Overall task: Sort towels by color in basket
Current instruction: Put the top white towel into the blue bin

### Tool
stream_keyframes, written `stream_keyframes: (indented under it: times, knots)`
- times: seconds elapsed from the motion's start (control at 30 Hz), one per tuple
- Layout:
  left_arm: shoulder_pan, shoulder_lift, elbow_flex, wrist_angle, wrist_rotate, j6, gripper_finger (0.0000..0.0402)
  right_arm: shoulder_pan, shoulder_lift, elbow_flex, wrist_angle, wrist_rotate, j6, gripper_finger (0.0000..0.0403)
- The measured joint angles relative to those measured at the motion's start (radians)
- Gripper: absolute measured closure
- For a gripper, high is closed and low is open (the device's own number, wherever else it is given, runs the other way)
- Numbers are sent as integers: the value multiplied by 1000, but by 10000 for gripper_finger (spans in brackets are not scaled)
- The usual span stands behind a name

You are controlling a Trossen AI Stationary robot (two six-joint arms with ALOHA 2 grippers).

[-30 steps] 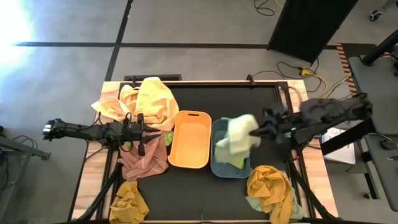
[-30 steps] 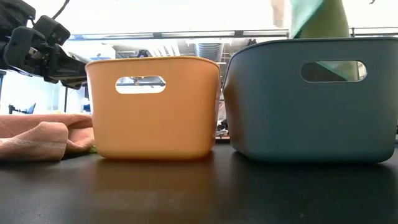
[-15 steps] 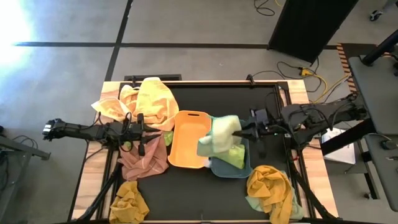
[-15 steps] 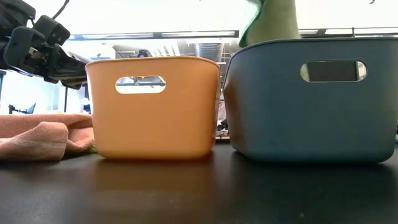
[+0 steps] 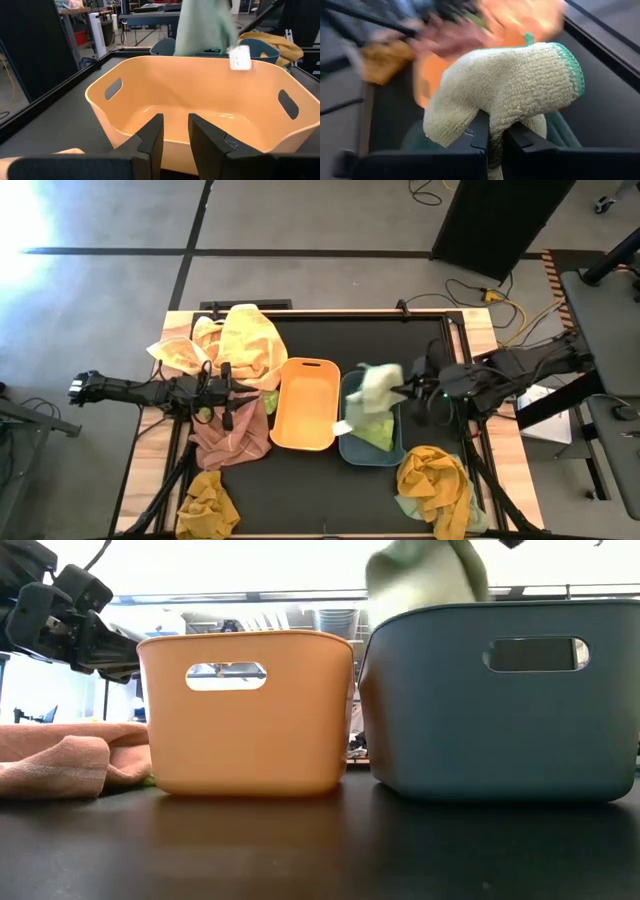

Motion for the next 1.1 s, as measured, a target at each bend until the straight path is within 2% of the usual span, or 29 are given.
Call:
stream_keyframes:
  times: [0.17, 0.27, 0.37, 0.53, 0.7, 0.8, 1.0, 1.1]
  knots:
    - [0, 0, 0, 0, 0, 0, 326, 0, -73, -7, -227, 105, 181, 390]
    - [0, 0, 0, 0, 0, 0, 326, 0, -90, -50, -229, 123, 233, 390]
    - [0, 0, 0, 0, 0, 0, 326, 0, -75, -116, -149, 109, 239, 390]
    - [0, 0, 0, 0, 0, 0, 326, 0, 12, -220, 40, 58, 224, 390]
    - [0, 0, 0, 0, 0, 0, 326, -3, 127, -238, 201, 41, 221, 390]
    - [0, 0, 0, 0, 0, 0, 326, -30, 194, -239, 184, 41, 255, 390]
    - [0, 0, 0, 0, 0, 0, 326, -115, 313, -240, 37, 35, 382, 390]
    - [0, 0, 0, 0, 0, 0, 326, -145, 372, -237, 43, -35, 385, 390]
